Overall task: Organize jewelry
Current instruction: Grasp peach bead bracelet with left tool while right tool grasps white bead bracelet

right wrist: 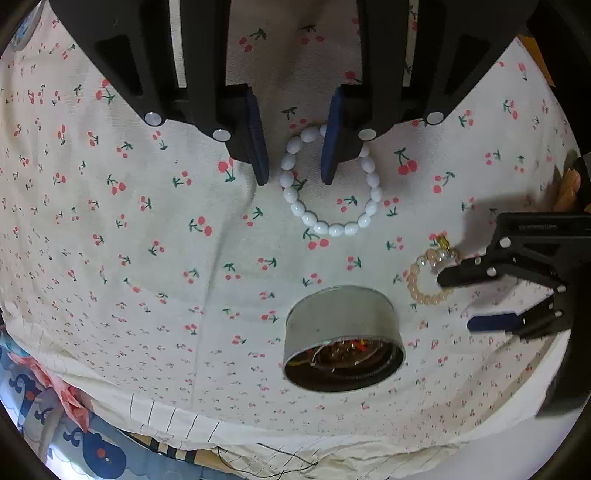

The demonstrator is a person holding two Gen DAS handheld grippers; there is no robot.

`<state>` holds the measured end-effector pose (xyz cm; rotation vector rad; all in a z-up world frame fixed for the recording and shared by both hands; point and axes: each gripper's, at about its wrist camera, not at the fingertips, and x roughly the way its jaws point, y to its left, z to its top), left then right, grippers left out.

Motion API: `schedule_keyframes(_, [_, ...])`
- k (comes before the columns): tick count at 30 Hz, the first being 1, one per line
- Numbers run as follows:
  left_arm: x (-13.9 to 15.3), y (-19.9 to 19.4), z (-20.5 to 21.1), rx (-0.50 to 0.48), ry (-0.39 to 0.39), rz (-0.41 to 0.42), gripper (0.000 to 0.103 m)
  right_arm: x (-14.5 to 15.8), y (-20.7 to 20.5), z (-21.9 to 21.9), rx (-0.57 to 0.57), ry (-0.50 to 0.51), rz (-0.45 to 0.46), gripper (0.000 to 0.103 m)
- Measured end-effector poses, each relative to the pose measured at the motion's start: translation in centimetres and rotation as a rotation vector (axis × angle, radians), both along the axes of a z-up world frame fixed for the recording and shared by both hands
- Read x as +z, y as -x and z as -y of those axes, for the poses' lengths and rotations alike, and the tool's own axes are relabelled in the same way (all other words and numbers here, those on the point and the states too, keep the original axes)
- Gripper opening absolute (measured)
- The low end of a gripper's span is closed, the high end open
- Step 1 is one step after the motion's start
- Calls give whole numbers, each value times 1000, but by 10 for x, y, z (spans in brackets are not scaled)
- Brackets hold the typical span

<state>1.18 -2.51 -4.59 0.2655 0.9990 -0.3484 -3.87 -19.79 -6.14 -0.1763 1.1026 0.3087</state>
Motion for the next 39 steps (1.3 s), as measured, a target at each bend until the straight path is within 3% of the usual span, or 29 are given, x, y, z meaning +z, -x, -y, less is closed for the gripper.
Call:
schedule_keyframes(1, [-5,1,2,-16,17,-31,76,-1,1,0,-1,-3,-2,26])
schedule_keyframes(2, [-10,0,5,-38,30,-66,61,-1,1,0,0,-15,-4,22])
schedule_keyframes(3, [-11,5,12,-62,7,-45,50,0,0,-1,0,-19,-4,10])
schedule_keyframes(4, [-9,9,16,-97,-6,-37,37,1,0,-1,0,-20,-1,8])
schedule_keyframes(5, [-6,13,20,-125,-13,-37,16,4,0,-1,-3,-29,8,8])
schedule_keyframes(6, [-2,14,20,-126,-12,-27,13,7,-1,-1,-6,-43,15,8])
schedule_keyframes(11, [11,12,3,-106,75,-24,13,12,-3,1,-10,-95,19,9])
schedule_keyframes(12, [12,12,1,-98,88,-20,13,9,-4,2,-16,-90,0,17])
schedule_keyframes(13, [14,9,-1,-96,96,-21,13,6,-5,2,-20,-80,-3,34])
schedule_keyframes(16, [14,9,-10,-75,109,-18,13,-1,-5,-2,-10,-41,0,38])
schedule_keyframes(18, [12,4,-15,-48,123,-31,14,-3,-6,-4,-2,-34,-4,37])
schedule_keyframes(19, [9,-1,-17,-34,123,-46,14,-3,-6,-4,2,-40,-6,29])
schedule_keyframes(21, [-2,-11,-17,-22,120,-111,27,-3,-6,-8,6,-37,-6,11])
schedule_keyframes(22, [-6,-12,-17,-13,120,-117,27,-3,-6,-9,9,-34,-2,8])
schedule_keyframes(23, [-6,-11,-16,-19,110,-110,27,0,-6,-8,8,-48,2,8])
schedule_keyframes(24, [-4,-10,-13,-37,95,-101,17,2,-7,-6,4,-69,7,8])
schedule_keyframes(27, [7,-5,-9,-68,108,-68,7,16,-8,0,-14,-127,32,8])
schedule_keyframes(39, [52,3,-6,-159,196,13,7,61,-4,7,-20,-281,104,8])
